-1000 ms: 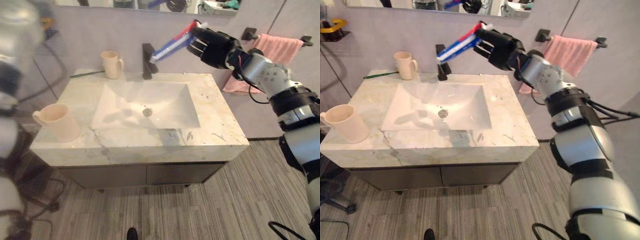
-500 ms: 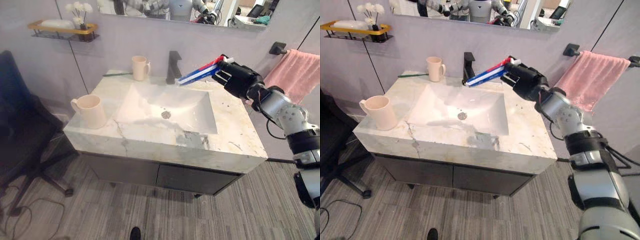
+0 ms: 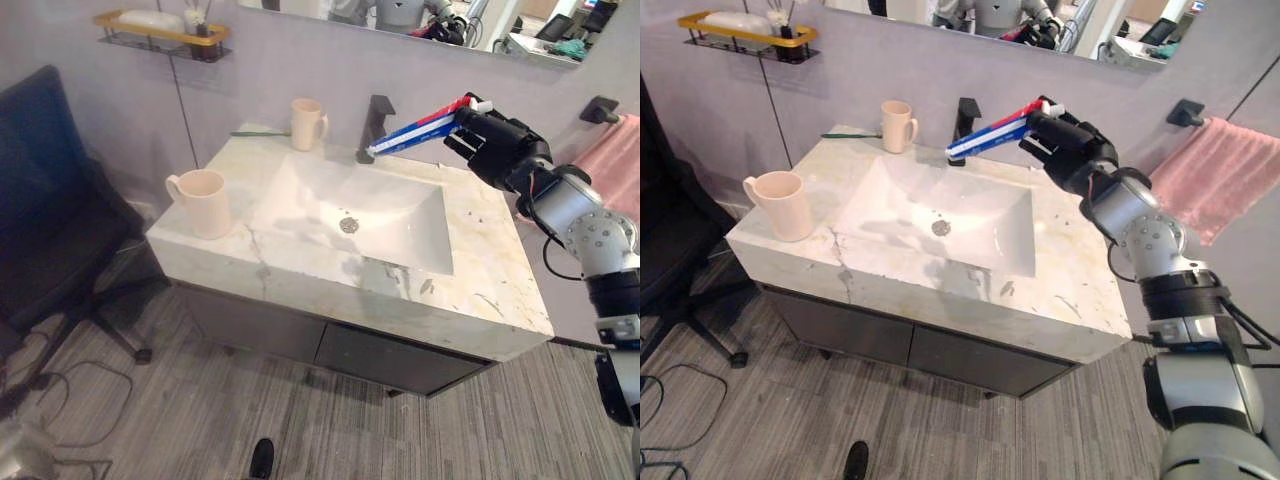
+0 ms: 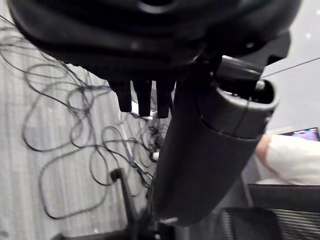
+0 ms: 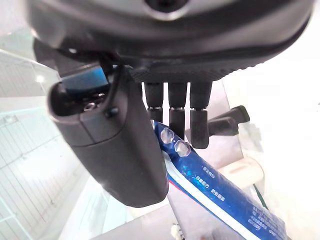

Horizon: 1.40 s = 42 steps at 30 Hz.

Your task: Organize the bathroom.

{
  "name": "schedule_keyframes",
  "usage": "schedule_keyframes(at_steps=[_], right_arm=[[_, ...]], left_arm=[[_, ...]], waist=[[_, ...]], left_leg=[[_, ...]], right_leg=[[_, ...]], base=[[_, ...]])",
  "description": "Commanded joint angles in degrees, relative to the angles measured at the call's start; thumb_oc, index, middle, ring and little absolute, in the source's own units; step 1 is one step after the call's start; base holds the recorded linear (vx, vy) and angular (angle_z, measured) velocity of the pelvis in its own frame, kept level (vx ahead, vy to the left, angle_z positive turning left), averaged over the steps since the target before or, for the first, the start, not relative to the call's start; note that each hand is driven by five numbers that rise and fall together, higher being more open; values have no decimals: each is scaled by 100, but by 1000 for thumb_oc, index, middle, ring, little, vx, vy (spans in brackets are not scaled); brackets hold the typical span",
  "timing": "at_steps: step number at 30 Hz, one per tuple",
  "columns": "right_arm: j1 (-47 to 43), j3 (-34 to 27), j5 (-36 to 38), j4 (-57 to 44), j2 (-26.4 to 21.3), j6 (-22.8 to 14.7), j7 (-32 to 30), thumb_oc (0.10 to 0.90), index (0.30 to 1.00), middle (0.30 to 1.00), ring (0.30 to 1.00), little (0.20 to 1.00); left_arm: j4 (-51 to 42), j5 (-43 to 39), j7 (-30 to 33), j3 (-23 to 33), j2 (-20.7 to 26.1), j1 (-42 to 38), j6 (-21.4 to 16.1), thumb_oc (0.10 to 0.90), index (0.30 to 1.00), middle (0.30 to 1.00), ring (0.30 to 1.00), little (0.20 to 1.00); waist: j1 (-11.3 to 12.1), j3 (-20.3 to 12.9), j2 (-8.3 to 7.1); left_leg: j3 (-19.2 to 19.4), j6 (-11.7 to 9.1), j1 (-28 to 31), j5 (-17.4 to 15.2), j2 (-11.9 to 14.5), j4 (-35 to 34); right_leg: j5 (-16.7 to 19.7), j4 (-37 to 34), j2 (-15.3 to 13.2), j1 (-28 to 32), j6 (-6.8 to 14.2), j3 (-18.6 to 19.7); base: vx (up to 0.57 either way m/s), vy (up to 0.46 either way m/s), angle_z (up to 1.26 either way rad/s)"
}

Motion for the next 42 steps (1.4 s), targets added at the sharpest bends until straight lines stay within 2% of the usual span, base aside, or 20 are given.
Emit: schedule_keyframes(at_steps=[1,2,4,5,7,8,13,14,16,21,30,33,34,35,36,37,38,39,41,42], right_arm=[[-1066,96,-103,-353,-456,-934,103,400,300,300,300,300],[-1089,113,-112,-373,-440,-937,84,400,300,300,300,300],[-1155,155,-258,-523,-360,-915,0,400,300,300,300,300],[-1178,173,-250,-563,-351,-917,-3,400,300,300,300,300],[-1206,198,-265,-573,-354,-904,36,400,300,300,300,300],[-1255,214,-350,-504,-318,-892,180,400,300,300,300,300],[-1485,421,-338,-114,-323,-978,773,400,300,300,300,300],[-1505,438,-338,-109,-312,-977,795,400,300,300,300,300],[-1579,542,-288,-65,-243,-1007,968,400,300,300,300,300],[-1689,685,-441,-176,87,-1020,965,400,300,300,300,300],[-1824,702,-515,-176,183,-901,893,400,300,300,300,300],[-1826,684,-500,-135,120,-860,863,400,300,300,300,300],[-1791,619,-563,-117,-35,-767,679,400,300,300,300,300],[-1777,591,-595,-134,-63,-725,624,400,300,300,300,300],[-1723,503,-727,-85,-186,-625,578,400,300,300,300,300],[-1672,402,-863,76,-307,-599,752,400,300,300,300,300],[-1658,367,-903,145,-343,-602,853,400,300,300,300,300],[-1482,281,-1011,363,-468,-783,1263,400,300,300,300,300],[-1417,238,-938,342,-479,-781,1269,400,300,300,300,300],[-1427,245,-780,346,-450,-746,1299,400,300,300,300,300]], left_arm=[[44,582,-264,-605,454,142,152,800,900,900,900,900],[182,632,-319,-660,407,157,177,800,900,900,900,900],[919,924,-1060,-1061,153,219,933,800,900,900,900,900],[1105,843,-1298,-1249,76,241,1090,800,900,900,900,900],[1453,890,-1508,-1487,-94,241,1094,800,900,900,900,900],[1900,937,-2334,-1773,-242,286,1458,800,900,900,900,900],[2806,1680,-4193,-2802,-703,292,1892,800,900,900,900,900],[2872,1765,-4265,-2873,-722,279,1842,800,900,900,900,900],[3153,3093,-4898,-3573,-910,217,1900,800,900,900,900,900],[3160,3620,-4891,-4434,-1122,42,1937,800,900,900,900,900],[2948,3706,-4544,-4784,-1270,-18,2060,800,900,900,900,900],[2922,3920,-4550,-4787,-1231,32,2056,800,900,900,900,900],[2843,4355,-4690,-4808,-1190,13,2090,800,900,900,900,900],[2831,4423,-4720,-4824,-1187,6,2096,800,900,900,900,900],[2776,4676,-4803,-4879,-1191,-19,2121,800,900,900,900,900],[2703,4789,-4878,-4978,-1177,-57,2144,800,900,900,900,900],[2680,4775,-4896,-5017,-1166,-72,2158,800,900,900,900,900],[2612,4465,-4911,-5151,-1163,-94,2126,800,900,900,900,900],[2603,4436,-4961,-5135,-1153,-104,2084,800,900,900,900,900],[2699,4255,-4846,-5081,-1187,-89,1958,800,900,900,900,900]], waist=[[-33,-717,181],[-36,-713,182],[-61,-686,191],[-78,-675,189],[-100,-670,199],[-136,-658,212],[-275,-619,255],[-287,-617,258],[-386,-621,264],[-490,-610,271],[-482,-623,239],[-498,-602,249],[-639,-530,260],[-665,-531,260],[-787,-475,235],[-883,-429,250],[-906,-422,254],[-947,-342,328],[-961,-326,354],[-901,-268,338]], left_leg=[[-55,-17,579,-767,57,42],[-47,-17,577,-767,57,42],[-18,-6,570,-770,56,45],[-6,-9,563,-770,58,53],[10,11,570,-777,50,48],[49,11,577,-783,54,46],[208,37,608,-824,64,52],[225,38,612,-829,65,50],[329,42,633,-852,82,39],[432,51,651,-896,95,38],[483,27,606,-898,122,95],[654,-23,545,-894,226,230],[1497,-138,363,-902,442,711],[1535,-188,354,-995,467,793],[2038,-282,247,-1097,627,1244],[2246,-326,126,-1181,704,1501],[2257,-328,91,-1203,714,1552],[1963,-223,-22,-1318,622,1625],[1916,-148,49,-1387,599,1611],[1669,-37,35,-1416,507,1730]], right_leg=[[-86,658,91,-636,213,211],[-85,660,93,-640,215,213],[-72,682,114,-667,228,236],[-65,689,109,-675,235,236],[-64,697,117,-683,243,254],[-71,709,116,-684,256,261],[-115,785,102,-716,284,295],[-121,791,102,-718,285,297],[-152,822,99,-731,280,306],[-206,861,99,-744,263,333],[-233,873,95,-719,250,311],[-257,910,71,-724,232,222],[-274,982,19,-717,203,-54],[-335,980,15,-660,222,-46],[-342,972,-43,-555,210,-221],[-342,973,-52,-497,195,-293],[-349,977,-53,-487,196,-312],[-415,1136,-163,-544,216,-191],[-459,1210,-212,-574,225,-121],[-384,1256,-305,-616,213,-1]], base=[[-32,2,3],[-44,5,5],[-37,8,0],[-26,9,-5],[-23,21,-7],[-36,40,-7],[-33,45,-15],[-30,50,-8],[-21,45,-9],[-17,28,-19],[-3,2,-3],[-1,21,3],[60,81,19],[86,109,56],[82,128,125],[20,140,142],[40,343,138],[54,314,90],[46,304,62],[40,294,20]])
